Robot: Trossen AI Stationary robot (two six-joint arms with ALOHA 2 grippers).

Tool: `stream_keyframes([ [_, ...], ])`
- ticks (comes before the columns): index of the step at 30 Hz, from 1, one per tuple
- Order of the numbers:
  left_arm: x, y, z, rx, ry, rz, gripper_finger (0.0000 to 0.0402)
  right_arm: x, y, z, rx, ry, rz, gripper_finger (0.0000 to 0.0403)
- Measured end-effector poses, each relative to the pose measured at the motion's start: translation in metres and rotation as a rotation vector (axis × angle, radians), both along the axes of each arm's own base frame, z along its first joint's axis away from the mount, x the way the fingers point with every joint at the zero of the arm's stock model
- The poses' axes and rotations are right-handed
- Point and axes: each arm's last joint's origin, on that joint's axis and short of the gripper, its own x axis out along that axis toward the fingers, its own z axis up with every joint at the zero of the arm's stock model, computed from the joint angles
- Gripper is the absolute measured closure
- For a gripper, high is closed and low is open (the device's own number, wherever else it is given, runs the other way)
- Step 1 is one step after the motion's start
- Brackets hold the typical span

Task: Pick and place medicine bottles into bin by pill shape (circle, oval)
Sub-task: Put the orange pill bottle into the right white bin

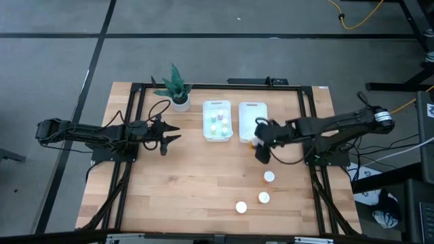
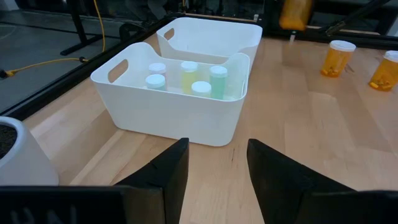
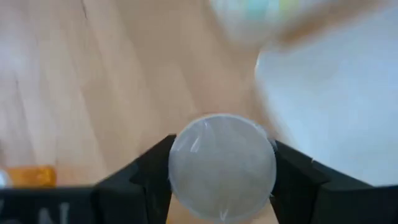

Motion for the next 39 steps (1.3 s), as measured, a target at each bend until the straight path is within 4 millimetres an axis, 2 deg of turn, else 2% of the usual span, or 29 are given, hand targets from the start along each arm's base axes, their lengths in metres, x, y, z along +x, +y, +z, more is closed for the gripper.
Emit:
stream_keyframes([
  [5, 0.000, 0.000, 0.000, 0.000, 0.000, 0.000, 0.0246, 0.009, -0.021, 0.031, -0.215, -0.087, -0.044, 0.0195],
  [9, 0.000, 0.000, 0.000, 0.000, 0.000, 0.000, 0.0246, 0.010, -0.048, 0.036, -0.263, -0.093, -0.115, 0.0198],
  [12, 0.000, 0.000, 0.000, 0.000, 0.000, 0.000, 0.0247, 0.008, -0.072, 0.026, -0.226, -0.035, -0.179, 0.0196],
  [16, 0.000, 0.000, 0.000, 0.000, 0.001, 0.000, 0.0246, 0.008, -0.099, -0.002, -0.157, 0.077, -0.242, 0.0196],
  [23, 0.000, 0.000, 0.000, 0.000, 0.000, 0.000, 0.0246, 0.027, -0.131, -0.036, -0.139, 0.167, -0.261, 0.0195],
  [31, 0.000, 0.000, 0.000, 0.000, 0.001, 0.000, 0.0247, 0.040, -0.146, -0.064, -0.057, 0.222, -0.235, 0.0195],
  [39, 0.000, 0.000, 0.000, 0.000, 0.000, 0.000, 0.0247, 0.043, -0.148, -0.071, -0.052, 0.233, -0.237, 0.0188],
])
